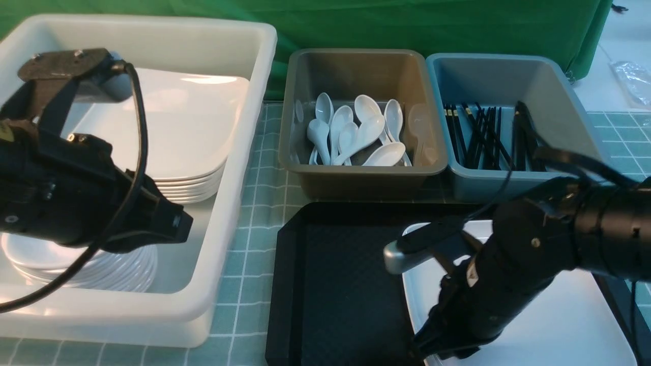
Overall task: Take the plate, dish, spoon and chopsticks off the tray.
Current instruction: Use the right arm to move the plate from right to left, then use the right arm to grab a plate from the dinner plate
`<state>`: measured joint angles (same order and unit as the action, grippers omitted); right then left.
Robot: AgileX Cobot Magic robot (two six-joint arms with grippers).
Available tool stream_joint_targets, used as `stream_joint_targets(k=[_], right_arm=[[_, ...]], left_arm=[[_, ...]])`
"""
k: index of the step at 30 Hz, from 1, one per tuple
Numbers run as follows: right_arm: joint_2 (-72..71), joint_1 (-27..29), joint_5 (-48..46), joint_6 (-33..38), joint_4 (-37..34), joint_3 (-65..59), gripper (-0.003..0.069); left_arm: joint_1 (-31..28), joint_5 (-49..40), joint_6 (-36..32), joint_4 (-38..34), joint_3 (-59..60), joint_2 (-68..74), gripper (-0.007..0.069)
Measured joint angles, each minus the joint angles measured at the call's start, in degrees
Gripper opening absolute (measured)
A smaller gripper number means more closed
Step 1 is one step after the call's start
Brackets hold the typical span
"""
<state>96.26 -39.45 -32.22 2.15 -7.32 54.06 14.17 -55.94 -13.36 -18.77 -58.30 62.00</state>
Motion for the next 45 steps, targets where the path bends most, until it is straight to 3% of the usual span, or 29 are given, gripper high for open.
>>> stream_joint_targets(k=[6,12,18,19,20,22,25,27,31,35,45], right_arm=[[0.0,-4.1,3.3,0.0,-1.3,0.1,0.0115],[-2.0,-2.6,3.6,0.0,-1.4,0.6,0.0115],[-11.1,9.0,-5.0,-0.1,3.0,1.7,0.0115],[-13.5,15.0,-7.8,0.2,4.0,1.7,0.0115],[-13.8,15.7,-8.4,0.4,4.0,1.7,0.0115],[-15.6,24.0,-10.7,1.4,4.7,0.9,0.0115],[-15.7,30.3,-12.6,2.4,4.4,-1.8,0.0125],[-15.0,33.6,-12.3,4.7,2.2,-5.7,0.0167],[-13.0,34.4,-8.9,6.3,-1.7,-9.5,0.0300],[-9.9,34.5,-7.2,6.2,-2.6,-9.7,0.0376],[-9.2,34.6,-9.7,1.9,0.5,-9.8,0.0388]], left_arm=[[0.0,0.0,-0.2,0.0,0.0,0.0,0.0001],[0.0,0.0,-0.2,-0.1,0.0,0.0,0.0007],[0.0,0.0,-0.2,-0.3,0.0,0.0,0.0007],[0.0,0.0,-0.2,-0.4,0.0,0.0,0.0007],[0.0,0.0,-0.2,-0.4,0.0,0.0,0.0007],[0.0,0.0,-0.2,-0.4,0.0,0.0,0.0007],[0.0,0.1,-0.2,-0.4,0.0,0.0,0.0007],[0.0,0.2,-0.7,-0.4,0.0,0.0,0.0008],[0.0,0.6,-1.8,-0.4,0.0,0.0,0.0008],[0.0,1.2,-2.3,-0.4,0.0,0.0,0.0008],[0.0,1.3,-2.6,-0.4,0.0,0.0,0.0008]])
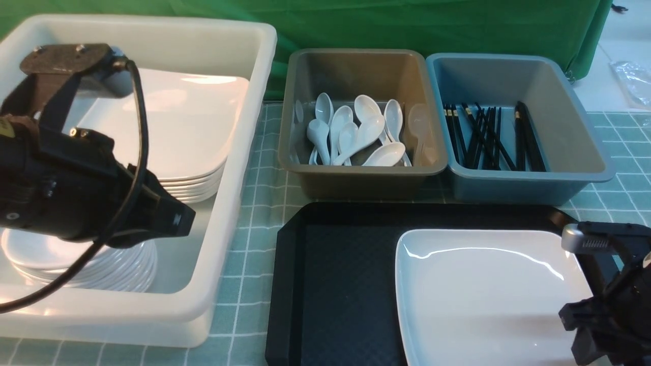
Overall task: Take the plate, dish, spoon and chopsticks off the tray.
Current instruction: Use the right arm to grab a plate from the dinner plate
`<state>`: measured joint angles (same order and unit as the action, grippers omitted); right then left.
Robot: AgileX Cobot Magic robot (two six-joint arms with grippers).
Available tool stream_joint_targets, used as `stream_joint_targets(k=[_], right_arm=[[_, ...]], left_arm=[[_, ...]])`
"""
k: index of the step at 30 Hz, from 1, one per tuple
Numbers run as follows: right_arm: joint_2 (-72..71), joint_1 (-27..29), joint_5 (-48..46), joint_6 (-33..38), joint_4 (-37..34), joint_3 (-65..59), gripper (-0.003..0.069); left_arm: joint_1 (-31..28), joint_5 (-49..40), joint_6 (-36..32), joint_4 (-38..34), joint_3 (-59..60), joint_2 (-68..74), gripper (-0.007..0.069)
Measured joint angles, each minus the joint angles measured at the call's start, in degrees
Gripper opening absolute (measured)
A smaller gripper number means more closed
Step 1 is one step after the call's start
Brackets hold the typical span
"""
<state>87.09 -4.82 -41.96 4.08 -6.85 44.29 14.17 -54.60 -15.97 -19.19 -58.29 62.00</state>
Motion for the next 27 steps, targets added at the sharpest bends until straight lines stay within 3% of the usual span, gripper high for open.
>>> stream_joint_targets(k=[15,27], right_arm=[[-6.3,0.0,-0.8,-5.1,5.8,-3.5,0.0395],[-3.0,0.0,2.8,-4.1,2.5,-4.7,0.0394]], left_arm=[[0.0,0.8,-0.2,0.5,0.0,0.0,0.0008],[0.0,1.2,-0.6,0.6,0.0,0.0,0.0008]])
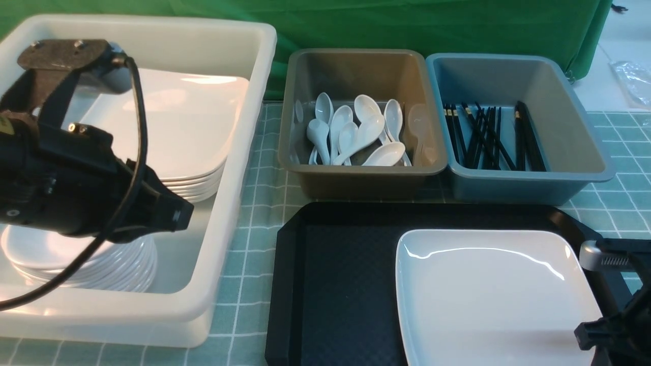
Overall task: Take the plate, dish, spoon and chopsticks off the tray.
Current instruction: Use the right arm to grab a plate from the dinner plate
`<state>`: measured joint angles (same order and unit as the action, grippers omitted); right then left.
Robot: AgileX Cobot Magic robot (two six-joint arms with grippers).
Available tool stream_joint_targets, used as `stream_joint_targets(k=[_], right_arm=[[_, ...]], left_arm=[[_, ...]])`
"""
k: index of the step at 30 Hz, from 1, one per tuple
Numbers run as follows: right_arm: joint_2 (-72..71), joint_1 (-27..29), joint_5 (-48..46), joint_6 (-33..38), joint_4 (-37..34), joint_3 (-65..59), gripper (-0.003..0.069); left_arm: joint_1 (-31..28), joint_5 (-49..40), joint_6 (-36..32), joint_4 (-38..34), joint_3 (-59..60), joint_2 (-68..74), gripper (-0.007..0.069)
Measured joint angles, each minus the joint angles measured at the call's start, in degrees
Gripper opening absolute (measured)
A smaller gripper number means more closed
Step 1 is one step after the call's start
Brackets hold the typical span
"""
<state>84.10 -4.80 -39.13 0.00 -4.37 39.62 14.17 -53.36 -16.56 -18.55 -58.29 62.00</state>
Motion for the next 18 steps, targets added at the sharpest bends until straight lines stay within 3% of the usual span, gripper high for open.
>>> stream_joint_targets(k=[18], right_arm=[[4.1,0.0,4.0,0.7,-3.2,0.0,0.0394]], left_arm=[[0.0,0.0,-0.1,0.2,0.0,0.0,0.0008]])
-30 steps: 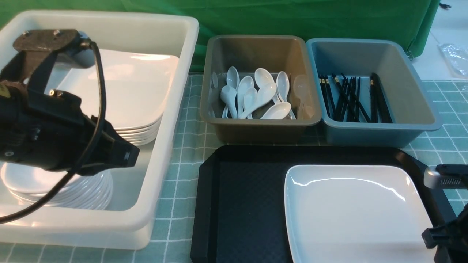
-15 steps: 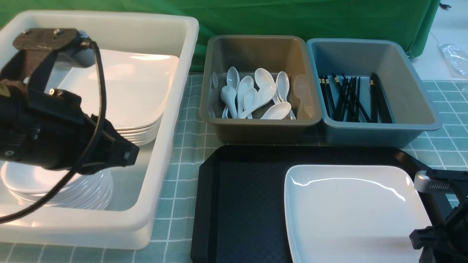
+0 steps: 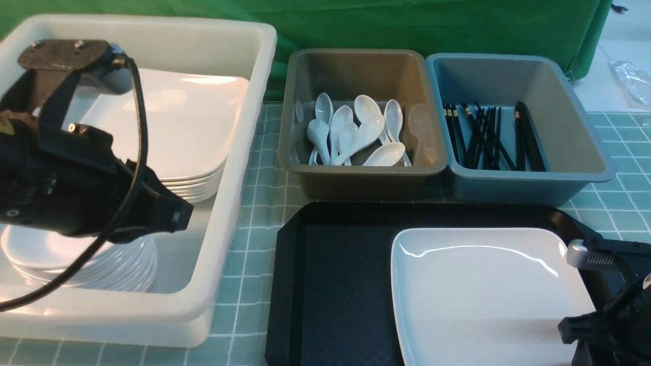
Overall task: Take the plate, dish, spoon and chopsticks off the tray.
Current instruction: Use the right arm to grab a plate from the dinner plate
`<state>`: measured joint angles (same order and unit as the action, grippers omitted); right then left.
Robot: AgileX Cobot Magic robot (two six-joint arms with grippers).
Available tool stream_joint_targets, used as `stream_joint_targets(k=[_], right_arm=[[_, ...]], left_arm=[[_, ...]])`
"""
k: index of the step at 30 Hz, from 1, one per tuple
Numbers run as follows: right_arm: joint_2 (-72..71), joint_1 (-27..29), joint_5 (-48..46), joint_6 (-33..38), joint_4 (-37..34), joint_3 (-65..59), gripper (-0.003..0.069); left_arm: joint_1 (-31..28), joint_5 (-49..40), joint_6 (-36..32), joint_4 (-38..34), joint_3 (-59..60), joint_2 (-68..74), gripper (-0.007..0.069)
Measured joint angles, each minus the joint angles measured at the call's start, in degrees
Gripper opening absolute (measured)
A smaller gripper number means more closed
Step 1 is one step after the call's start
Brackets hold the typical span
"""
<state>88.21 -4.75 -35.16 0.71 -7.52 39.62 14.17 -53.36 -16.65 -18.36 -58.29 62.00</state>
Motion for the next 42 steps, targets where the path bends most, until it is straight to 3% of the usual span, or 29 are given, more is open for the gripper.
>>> stream_joint_targets(k=[5,10,17,24,42], right_arm=[[1.3,0.0,0.3,3.4,-4.0,0.2,0.0393],[2.1,0.0,0.8,9.2,-8.7,0.5,0.0290],[2.1,0.0,1.7,15.0,-12.0,0.6,0.0277],[-4.7,0.0,2.4,25.6,-26.0,0.1,0.0122],[-18.0,0.0,4.8,27.3,-30.2,0.9,0.0051]], left_arm=[[0.0,0.0,0.0,0.0,0.0,0.0,0.0008],[0.0,0.0,-0.2,0.0,0.0,0.0,0.0008],[0.0,0.0,-0.4,0.0,0.0,0.0,0.0008],[0.0,0.0,-0.6,0.0,0.0,0.0,0.0008],[0.0,1.4,-0.6,0.0,0.0,0.0,0.0008]])
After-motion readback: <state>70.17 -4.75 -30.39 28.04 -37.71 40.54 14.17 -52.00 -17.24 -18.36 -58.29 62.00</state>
